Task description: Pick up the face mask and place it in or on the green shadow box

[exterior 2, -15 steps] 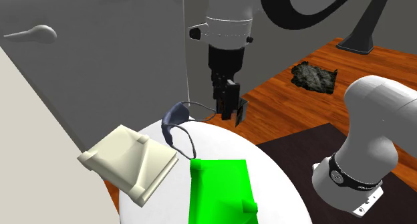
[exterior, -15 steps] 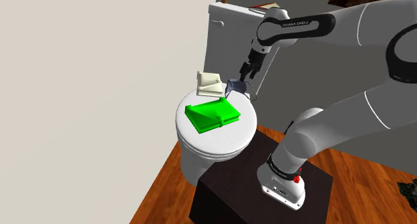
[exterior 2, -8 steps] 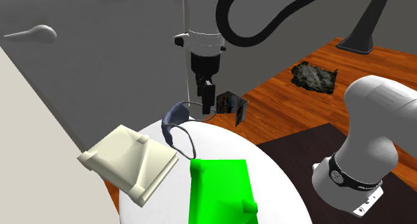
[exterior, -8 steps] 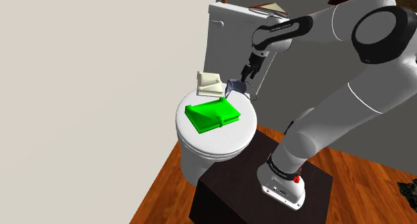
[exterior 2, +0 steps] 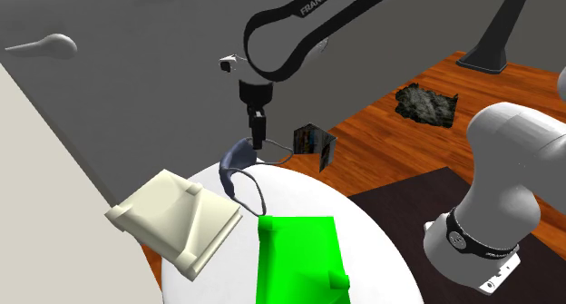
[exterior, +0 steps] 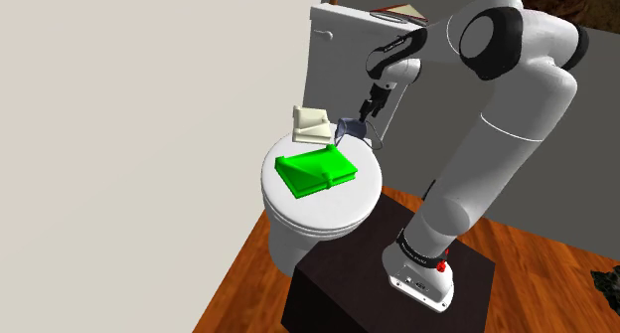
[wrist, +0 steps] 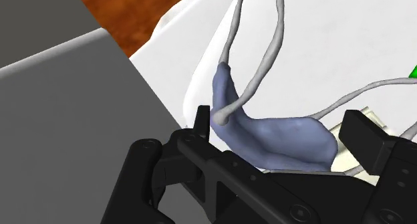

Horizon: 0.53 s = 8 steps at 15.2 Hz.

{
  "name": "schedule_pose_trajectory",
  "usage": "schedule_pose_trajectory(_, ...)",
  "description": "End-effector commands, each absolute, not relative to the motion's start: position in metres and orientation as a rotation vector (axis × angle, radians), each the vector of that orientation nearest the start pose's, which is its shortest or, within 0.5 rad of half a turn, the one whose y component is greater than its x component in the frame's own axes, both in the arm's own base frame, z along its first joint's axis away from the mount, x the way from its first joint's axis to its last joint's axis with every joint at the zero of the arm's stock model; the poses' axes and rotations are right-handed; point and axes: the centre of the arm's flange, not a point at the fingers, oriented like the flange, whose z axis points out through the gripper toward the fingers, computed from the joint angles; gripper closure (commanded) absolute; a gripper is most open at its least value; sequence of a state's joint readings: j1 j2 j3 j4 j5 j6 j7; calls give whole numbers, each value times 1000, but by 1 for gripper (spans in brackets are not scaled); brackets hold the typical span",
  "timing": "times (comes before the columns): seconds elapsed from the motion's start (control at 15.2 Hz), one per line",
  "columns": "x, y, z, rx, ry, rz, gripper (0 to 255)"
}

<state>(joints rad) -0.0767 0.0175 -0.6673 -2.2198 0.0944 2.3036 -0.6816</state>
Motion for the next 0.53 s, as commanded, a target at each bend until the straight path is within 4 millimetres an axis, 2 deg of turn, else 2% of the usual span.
schedule_pose_trajectory(0.0,403,-386,364,-3143,186,-157,0)
schedule_pose_trajectory(0.07,405,-393,361,-3146,184,-160,0)
schedule_pose_trajectory(0.46,408,-394,329,-3146,184,-160,0)
